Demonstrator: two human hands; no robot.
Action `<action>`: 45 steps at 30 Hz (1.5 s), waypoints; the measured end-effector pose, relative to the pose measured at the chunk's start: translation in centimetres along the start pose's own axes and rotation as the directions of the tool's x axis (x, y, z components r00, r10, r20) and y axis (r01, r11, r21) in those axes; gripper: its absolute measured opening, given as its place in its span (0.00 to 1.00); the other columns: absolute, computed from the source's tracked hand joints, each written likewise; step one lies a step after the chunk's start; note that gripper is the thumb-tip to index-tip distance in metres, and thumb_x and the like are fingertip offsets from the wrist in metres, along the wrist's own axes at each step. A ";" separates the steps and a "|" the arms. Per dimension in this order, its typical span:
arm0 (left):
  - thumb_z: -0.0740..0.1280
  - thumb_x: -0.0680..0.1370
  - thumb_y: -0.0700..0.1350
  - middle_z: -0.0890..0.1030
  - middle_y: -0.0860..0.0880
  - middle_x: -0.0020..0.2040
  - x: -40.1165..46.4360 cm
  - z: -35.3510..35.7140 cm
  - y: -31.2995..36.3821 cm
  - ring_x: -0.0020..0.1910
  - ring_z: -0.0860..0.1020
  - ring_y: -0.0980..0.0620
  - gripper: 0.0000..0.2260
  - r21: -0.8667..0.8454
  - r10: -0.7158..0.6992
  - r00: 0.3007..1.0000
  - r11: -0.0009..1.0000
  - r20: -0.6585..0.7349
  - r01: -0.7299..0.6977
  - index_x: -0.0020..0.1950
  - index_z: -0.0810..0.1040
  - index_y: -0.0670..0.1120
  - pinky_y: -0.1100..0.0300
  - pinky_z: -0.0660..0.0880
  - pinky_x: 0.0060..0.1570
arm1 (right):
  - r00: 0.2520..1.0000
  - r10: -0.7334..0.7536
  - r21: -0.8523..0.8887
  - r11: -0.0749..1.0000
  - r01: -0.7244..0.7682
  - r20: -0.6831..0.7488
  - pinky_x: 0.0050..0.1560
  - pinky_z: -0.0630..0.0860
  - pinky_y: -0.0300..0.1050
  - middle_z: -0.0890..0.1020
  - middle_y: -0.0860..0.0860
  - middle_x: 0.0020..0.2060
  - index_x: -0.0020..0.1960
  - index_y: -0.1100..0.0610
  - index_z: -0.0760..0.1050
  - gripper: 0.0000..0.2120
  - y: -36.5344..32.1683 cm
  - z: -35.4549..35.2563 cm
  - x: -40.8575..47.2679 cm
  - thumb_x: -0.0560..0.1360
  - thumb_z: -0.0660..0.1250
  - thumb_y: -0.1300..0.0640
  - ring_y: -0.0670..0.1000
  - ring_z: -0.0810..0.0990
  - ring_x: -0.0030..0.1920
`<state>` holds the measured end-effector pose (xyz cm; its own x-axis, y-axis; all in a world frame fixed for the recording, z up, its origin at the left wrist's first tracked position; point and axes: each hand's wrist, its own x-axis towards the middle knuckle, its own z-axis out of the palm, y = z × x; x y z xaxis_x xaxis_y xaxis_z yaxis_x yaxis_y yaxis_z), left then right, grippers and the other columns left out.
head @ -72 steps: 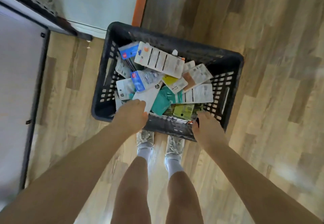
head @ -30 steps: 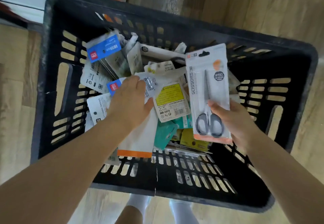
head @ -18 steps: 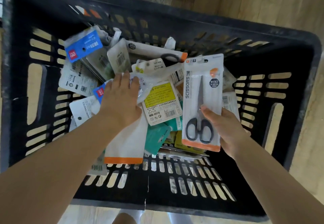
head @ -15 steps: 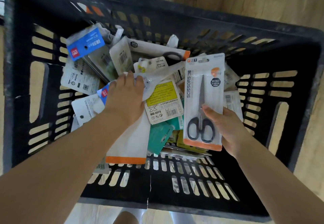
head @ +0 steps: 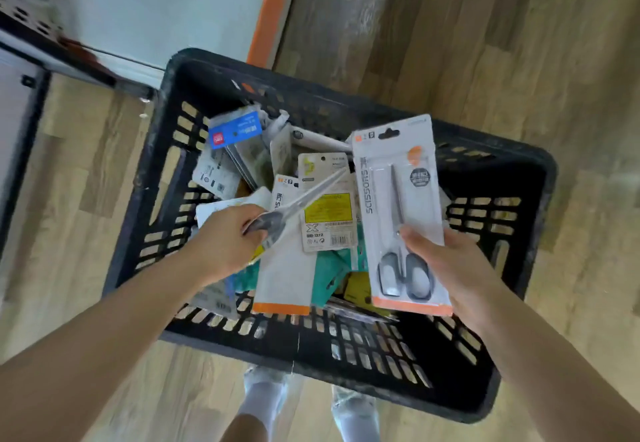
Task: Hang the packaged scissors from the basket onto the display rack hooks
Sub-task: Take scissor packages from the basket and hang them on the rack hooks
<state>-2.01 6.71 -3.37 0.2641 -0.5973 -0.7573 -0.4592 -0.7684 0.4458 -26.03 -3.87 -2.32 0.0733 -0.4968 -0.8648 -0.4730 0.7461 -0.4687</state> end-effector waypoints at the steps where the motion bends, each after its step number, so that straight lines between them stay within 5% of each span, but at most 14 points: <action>1: 0.63 0.79 0.38 0.78 0.46 0.39 -1.7 -0.7 0.2 0.40 0.75 0.49 0.04 -0.020 -0.009 1.000 1.000 0.016 0.009 0.47 0.77 0.43 0.59 0.66 0.37 | 1.000 -0.017 -0.008 1.000 0.017 0.021 0.59 0.75 0.55 0.85 0.51 0.46 0.50 0.53 0.80 0.07 -1.0 -0.1 -1.0 0.74 0.69 0.53 0.54 0.82 0.50; 7: 0.62 0.78 0.34 0.74 0.42 0.40 -11.9 -6.6 2.5 0.25 0.70 0.64 0.07 -0.102 0.018 1.000 0.995 0.025 -0.015 0.53 0.76 0.33 0.73 0.66 0.29 | 0.973 -0.132 -0.008 0.991 0.136 0.189 0.41 0.76 0.44 0.85 0.50 0.39 0.49 0.55 0.80 0.06 -8.9 -0.8 -8.7 0.75 0.67 0.54 0.50 0.83 0.40; 12: 0.67 0.74 0.43 0.77 0.53 0.34 -22.1 -14.0 6.1 0.35 0.73 0.53 0.06 -0.250 0.017 0.985 0.966 -0.170 -0.060 0.40 0.76 0.54 0.67 0.68 0.33 | 0.895 -0.239 -0.001 0.966 0.259 0.377 0.28 0.73 0.36 0.83 0.51 0.34 0.52 0.59 0.79 0.09 -17.1 -0.1 -18.2 0.77 0.65 0.55 0.47 0.81 0.30; 15: 0.67 0.67 0.52 0.79 0.55 0.33 -29.5 -18.9 8.3 0.36 0.75 0.52 0.02 -0.318 0.003 0.956 0.943 -0.294 -0.101 0.39 0.78 0.58 0.57 0.74 0.38 | 0.828 -0.326 -0.034 0.923 0.382 0.456 0.35 0.72 0.41 0.79 0.51 0.28 0.52 0.62 0.79 0.12 -21.8 1.6 -25.9 0.77 0.65 0.54 0.48 0.78 0.29; 18: 0.69 0.73 0.45 0.80 0.41 0.41 -37.1 -23.5 10.3 0.40 0.76 0.48 0.06 -0.366 -0.003 0.912 0.916 -0.411 -0.162 0.47 0.80 0.45 0.45 0.75 0.46 | 0.732 -0.404 -0.003 0.875 0.485 0.549 0.40 0.71 0.44 0.80 0.55 0.33 0.47 0.60 0.80 0.09 -25.8 3.6 -34.2 0.75 0.68 0.54 0.53 0.78 0.34; 23: 0.66 0.78 0.39 0.75 0.57 0.26 -50.1 -29.4 11.6 0.29 0.73 0.64 0.12 -0.341 -0.031 0.757 0.904 -0.652 -0.256 0.36 0.75 0.52 0.70 0.67 0.34 | 0.544 -0.538 0.004 0.714 0.701 0.643 0.47 0.74 0.51 0.82 0.59 0.39 0.44 0.64 0.80 0.19 -31.6 7.6 -47.7 0.65 0.76 0.48 0.58 0.80 0.42; 26: 0.68 0.77 0.44 0.80 0.54 0.33 -58.0 -31.8 10.2 0.35 0.75 0.59 0.07 -0.354 -0.058 0.679 0.884 -0.732 -0.305 0.40 0.81 0.53 0.63 0.69 0.40 | 0.426 -0.619 0.057 0.606 0.793 0.660 0.56 0.75 0.55 0.85 0.57 0.45 0.48 0.58 0.82 0.10 -34.4 9.6 -55.0 0.72 0.71 0.52 0.57 0.83 0.49; 30: 0.66 0.77 0.36 0.82 0.46 0.37 -65.7 -33.9 8.5 0.38 0.78 0.54 0.04 -0.445 -0.116 0.611 0.791 -0.783 -0.420 0.46 0.80 0.40 0.60 0.72 0.41 | 0.281 -0.707 0.159 0.488 0.858 0.649 0.51 0.78 0.50 0.85 0.54 0.42 0.47 0.56 0.81 0.08 -36.4 12.5 -62.8 0.74 0.69 0.52 0.53 0.84 0.46; 34: 0.69 0.76 0.42 0.83 0.44 0.42 -69.5 -35.6 7.4 0.43 0.79 0.48 0.09 -0.510 -0.178 0.574 0.706 -0.800 -0.491 0.50 0.80 0.36 0.56 0.71 0.47 | 0.212 -0.739 0.238 0.452 0.860 0.640 0.40 0.78 0.38 0.86 0.47 0.40 0.49 0.54 0.81 0.08 -36.7 16.1 -67.4 0.75 0.68 0.51 0.46 0.84 0.42; 36: 0.70 0.76 0.44 0.80 0.43 0.44 -70.2 -36.5 6.0 0.44 0.77 0.47 0.14 -0.526 -0.196 0.559 0.672 -0.805 -0.521 0.51 0.77 0.34 0.53 0.69 0.49 | 0.204 -0.734 0.230 0.444 0.866 0.648 0.45 0.80 0.43 0.86 0.48 0.41 0.51 0.53 0.80 0.09 -36.9 17.9 -69.0 0.74 0.69 0.50 0.47 0.84 0.43; 40: 0.67 0.77 0.38 0.81 0.36 0.43 -70.9 -38.6 5.1 0.44 0.79 0.45 0.05 -0.533 -0.208 0.531 0.613 -0.821 -0.583 0.46 0.80 0.36 0.51 0.71 0.51 | 0.189 -0.748 0.254 0.434 0.864 0.636 0.48 0.80 0.47 0.86 0.50 0.40 0.49 0.54 0.80 0.07 -38.1 20.6 -71.4 0.75 0.68 0.52 0.50 0.84 0.43; 45: 0.64 0.78 0.36 0.83 0.44 0.36 -70.9 -40.8 5.9 0.36 0.80 0.48 0.06 -0.528 -0.176 0.519 0.511 -0.836 -0.678 0.43 0.79 0.40 0.56 0.73 0.39 | 0.162 -0.829 0.299 0.365 0.882 0.535 0.44 0.78 0.43 0.85 0.47 0.37 0.44 0.52 0.79 0.06 -40.3 22.2 -73.3 0.74 0.69 0.50 0.48 0.83 0.41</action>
<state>11.14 35.15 72.40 0.9274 -0.3669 -0.0726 0.0344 -0.1097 0.9934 7.11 12.32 75.93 0.8738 -0.4618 0.1524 0.1547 -0.0330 -0.9874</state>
